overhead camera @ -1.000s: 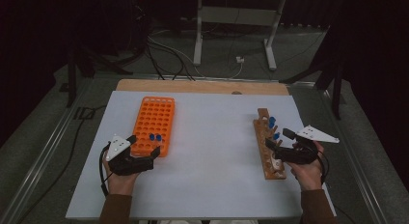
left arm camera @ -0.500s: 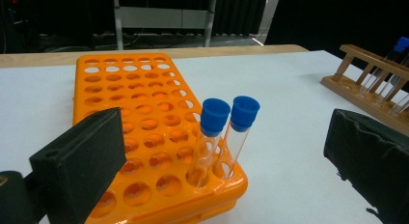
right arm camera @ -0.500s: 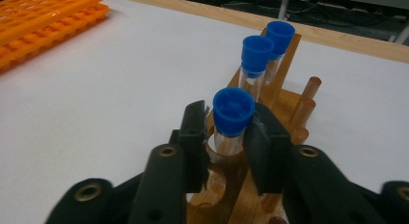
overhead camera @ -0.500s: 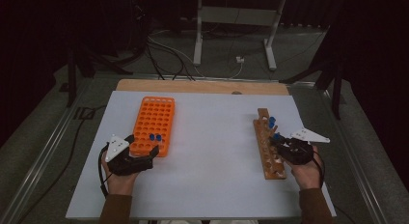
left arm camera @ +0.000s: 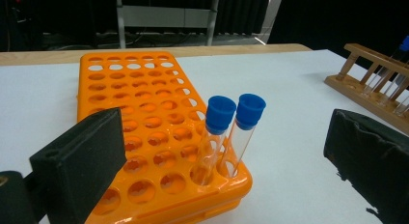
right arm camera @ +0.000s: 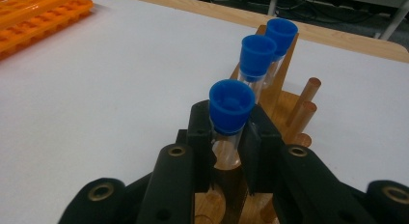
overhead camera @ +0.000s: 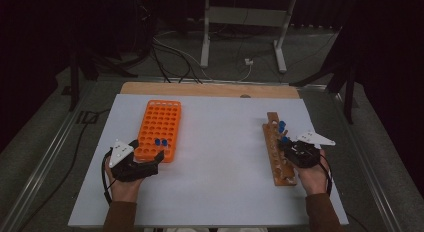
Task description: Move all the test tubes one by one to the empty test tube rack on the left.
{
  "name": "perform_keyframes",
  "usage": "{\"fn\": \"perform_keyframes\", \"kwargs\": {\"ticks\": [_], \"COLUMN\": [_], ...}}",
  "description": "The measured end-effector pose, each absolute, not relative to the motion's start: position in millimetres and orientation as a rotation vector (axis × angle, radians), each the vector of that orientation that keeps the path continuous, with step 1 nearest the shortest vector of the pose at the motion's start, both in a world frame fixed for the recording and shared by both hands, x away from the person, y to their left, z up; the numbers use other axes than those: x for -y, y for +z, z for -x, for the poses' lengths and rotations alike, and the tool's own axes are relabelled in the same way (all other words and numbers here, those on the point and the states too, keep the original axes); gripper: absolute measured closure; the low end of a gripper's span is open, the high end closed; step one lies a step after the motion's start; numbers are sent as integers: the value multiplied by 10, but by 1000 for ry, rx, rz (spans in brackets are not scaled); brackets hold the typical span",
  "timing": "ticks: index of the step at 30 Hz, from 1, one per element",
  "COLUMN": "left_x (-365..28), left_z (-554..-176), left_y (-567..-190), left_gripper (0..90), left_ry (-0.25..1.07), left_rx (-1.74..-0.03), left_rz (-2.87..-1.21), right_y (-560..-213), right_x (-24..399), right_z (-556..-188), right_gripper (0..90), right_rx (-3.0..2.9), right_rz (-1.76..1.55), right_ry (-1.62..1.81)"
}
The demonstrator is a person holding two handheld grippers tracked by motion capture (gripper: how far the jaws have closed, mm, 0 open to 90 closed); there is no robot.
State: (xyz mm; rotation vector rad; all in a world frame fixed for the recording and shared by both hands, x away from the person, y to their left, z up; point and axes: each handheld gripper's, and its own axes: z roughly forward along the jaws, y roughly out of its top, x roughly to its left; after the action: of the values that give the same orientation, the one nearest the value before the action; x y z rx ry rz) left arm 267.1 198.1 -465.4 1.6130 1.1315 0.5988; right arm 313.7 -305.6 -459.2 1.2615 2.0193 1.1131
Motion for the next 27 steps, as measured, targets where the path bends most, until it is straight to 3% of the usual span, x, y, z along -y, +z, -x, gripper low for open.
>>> {"fn": "perform_keyframes", "kwargs": {"ticks": [27], "left_x": [-1968], "left_z": [-2680], "left_y": [-4661], "left_gripper": [19], "left_ry": [587], "left_rx": [-1125], "left_rz": [-1633], "right_y": [-4307], "right_x": [3114], "right_z": [-3040], "right_gripper": [769], "right_rx": [-1974], "right_rz": [-1237], "right_ry": [1175]}}
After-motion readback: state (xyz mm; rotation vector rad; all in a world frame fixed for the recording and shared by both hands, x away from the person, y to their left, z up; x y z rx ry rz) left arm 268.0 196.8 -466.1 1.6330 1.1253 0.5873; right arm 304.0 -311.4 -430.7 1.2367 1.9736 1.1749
